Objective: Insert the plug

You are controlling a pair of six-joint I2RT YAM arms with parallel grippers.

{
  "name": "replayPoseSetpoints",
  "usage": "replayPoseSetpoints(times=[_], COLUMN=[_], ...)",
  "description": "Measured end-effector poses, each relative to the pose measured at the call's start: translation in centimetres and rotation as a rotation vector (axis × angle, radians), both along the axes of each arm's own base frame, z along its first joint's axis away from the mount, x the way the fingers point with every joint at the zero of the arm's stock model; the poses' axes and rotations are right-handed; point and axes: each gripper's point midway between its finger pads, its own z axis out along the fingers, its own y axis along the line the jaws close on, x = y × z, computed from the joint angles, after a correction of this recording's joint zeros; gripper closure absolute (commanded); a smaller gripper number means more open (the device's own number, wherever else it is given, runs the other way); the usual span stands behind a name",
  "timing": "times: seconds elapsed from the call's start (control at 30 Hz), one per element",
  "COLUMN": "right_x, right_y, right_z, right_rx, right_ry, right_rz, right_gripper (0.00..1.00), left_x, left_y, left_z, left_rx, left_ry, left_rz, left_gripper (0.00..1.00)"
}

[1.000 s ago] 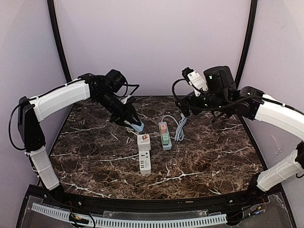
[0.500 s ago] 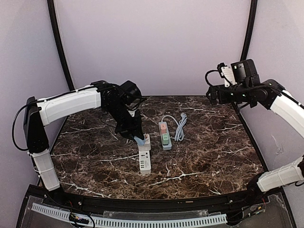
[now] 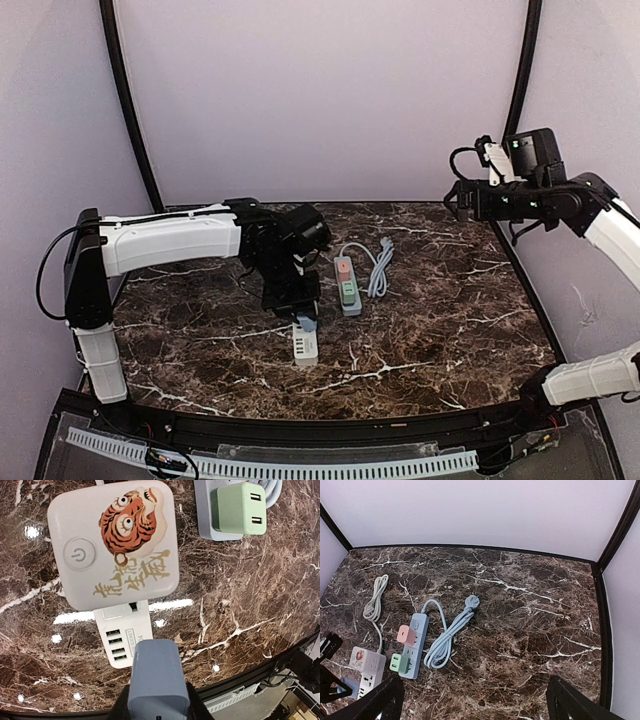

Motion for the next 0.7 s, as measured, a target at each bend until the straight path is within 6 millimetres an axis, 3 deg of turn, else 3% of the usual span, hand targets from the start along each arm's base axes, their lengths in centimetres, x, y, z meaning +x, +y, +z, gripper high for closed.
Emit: replayPoseSetpoints(times=[0.43,0.7], right_x=[-3.0,-4.0], right_y=[-1.7,-2.4], right_z=[-2.6,-2.4], right_rx=[-0.020,-0.036], right_ry=[0.023,0.021], right_rz=[-0.003,-0.006], right_gripper=[0.01,0.01], left_x=[1.8,2.1], left_y=[0.4,1.0], left_z=[-1.7,-2.4], left_rx=[0.106,0.147], left_ry=[-0.080,-0.086], left_rz=[0.061,0.084], left_gripper=[0.99,0.99])
